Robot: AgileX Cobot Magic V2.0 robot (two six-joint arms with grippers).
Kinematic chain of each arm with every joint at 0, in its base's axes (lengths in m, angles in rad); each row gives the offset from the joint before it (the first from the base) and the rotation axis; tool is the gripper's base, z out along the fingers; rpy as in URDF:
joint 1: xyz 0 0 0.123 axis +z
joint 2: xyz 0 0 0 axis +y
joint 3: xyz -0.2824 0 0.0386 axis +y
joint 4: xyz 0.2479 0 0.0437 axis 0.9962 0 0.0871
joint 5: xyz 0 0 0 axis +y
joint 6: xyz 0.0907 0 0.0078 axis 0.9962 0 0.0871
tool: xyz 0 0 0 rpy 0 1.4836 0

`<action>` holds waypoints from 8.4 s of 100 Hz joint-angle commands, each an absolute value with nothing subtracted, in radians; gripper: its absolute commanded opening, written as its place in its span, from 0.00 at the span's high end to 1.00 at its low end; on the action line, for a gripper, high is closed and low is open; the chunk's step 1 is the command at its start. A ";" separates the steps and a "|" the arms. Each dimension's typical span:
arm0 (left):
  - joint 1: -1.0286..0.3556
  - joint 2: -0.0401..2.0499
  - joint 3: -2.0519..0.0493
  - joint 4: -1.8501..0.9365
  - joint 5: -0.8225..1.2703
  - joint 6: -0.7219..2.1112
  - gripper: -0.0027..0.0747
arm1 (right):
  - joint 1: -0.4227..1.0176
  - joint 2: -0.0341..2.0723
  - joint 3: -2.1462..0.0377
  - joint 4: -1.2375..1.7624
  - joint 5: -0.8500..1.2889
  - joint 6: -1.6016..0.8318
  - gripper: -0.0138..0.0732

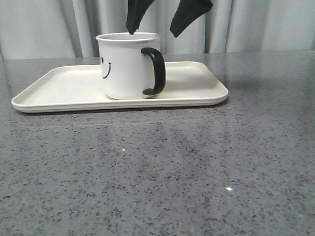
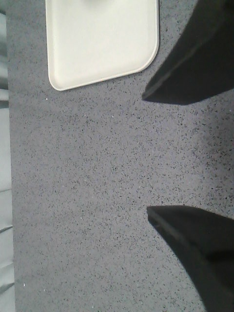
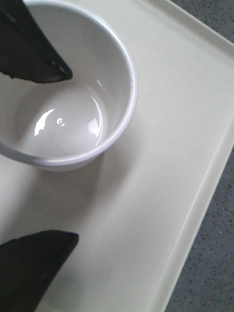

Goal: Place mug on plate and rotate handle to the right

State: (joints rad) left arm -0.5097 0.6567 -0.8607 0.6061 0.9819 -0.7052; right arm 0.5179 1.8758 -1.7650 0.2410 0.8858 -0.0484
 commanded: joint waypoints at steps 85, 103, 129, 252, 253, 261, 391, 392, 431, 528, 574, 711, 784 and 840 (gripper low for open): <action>-0.511 0.658 -0.885 0.646 0.936 -0.715 0.40 | 0.518 1.869 -1.885 0.240 0.897 -0.080 0.92; -0.511 0.658 -0.885 0.646 0.936 -0.715 0.40 | 0.518 1.872 -2.027 0.240 1.041 -0.209 0.92; -0.511 0.658 -0.885 0.646 0.936 -0.715 0.40 | 0.518 1.930 -2.201 0.248 1.221 -0.455 0.91; -0.511 0.658 -0.885 0.646 0.944 -0.715 0.40 | 0.517 2.092 -2.336 0.387 1.336 -0.868 0.91; -0.511 0.658 -0.885 0.646 0.944 -0.715 0.40 | 0.517 2.092 -2.336 0.387 1.336 -0.868 0.91; -0.511 0.658 -0.885 0.646 0.944 -0.715 0.40 | 0.517 2.092 -2.336 0.387 1.336 -0.870 0.91; -0.511 0.658 -0.885 0.646 0.944 -0.715 0.40 | 0.517 2.093 -2.273 0.465 1.335 -1.049 0.91; -0.511 0.658 -0.885 0.646 0.944 -0.715 0.40 | 0.517 2.094 -2.272 0.465 1.335 -1.049 0.91; -0.511 0.658 -0.885 0.644 0.945 -0.715 0.40 | 0.517 2.109 -2.251 0.465 1.335 -1.050 0.91; -0.511 0.658 -0.885 0.644 0.945 -0.715 0.40 | 0.517 2.107 -2.262 0.465 1.223 -1.037 0.35; -0.511 0.658 -0.885 0.644 0.945 -0.715 0.40 | 0.515 1.941 -2.263 0.400 1.130 -0.853 0.26; -0.511 0.658 -0.885 0.645 1.027 -0.713 0.40 | 0.515 0.651 -0.966 -0.430 0.879 0.284 0.27; -0.511 0.658 -0.885 0.645 1.025 -0.713 0.54 | 0.515 0.534 -0.725 -0.434 0.752 0.412 0.80; -0.511 0.658 -0.885 0.645 1.023 -0.711 0.99 | 0.515 0.534 -0.725 -0.434 0.700 0.412 0.92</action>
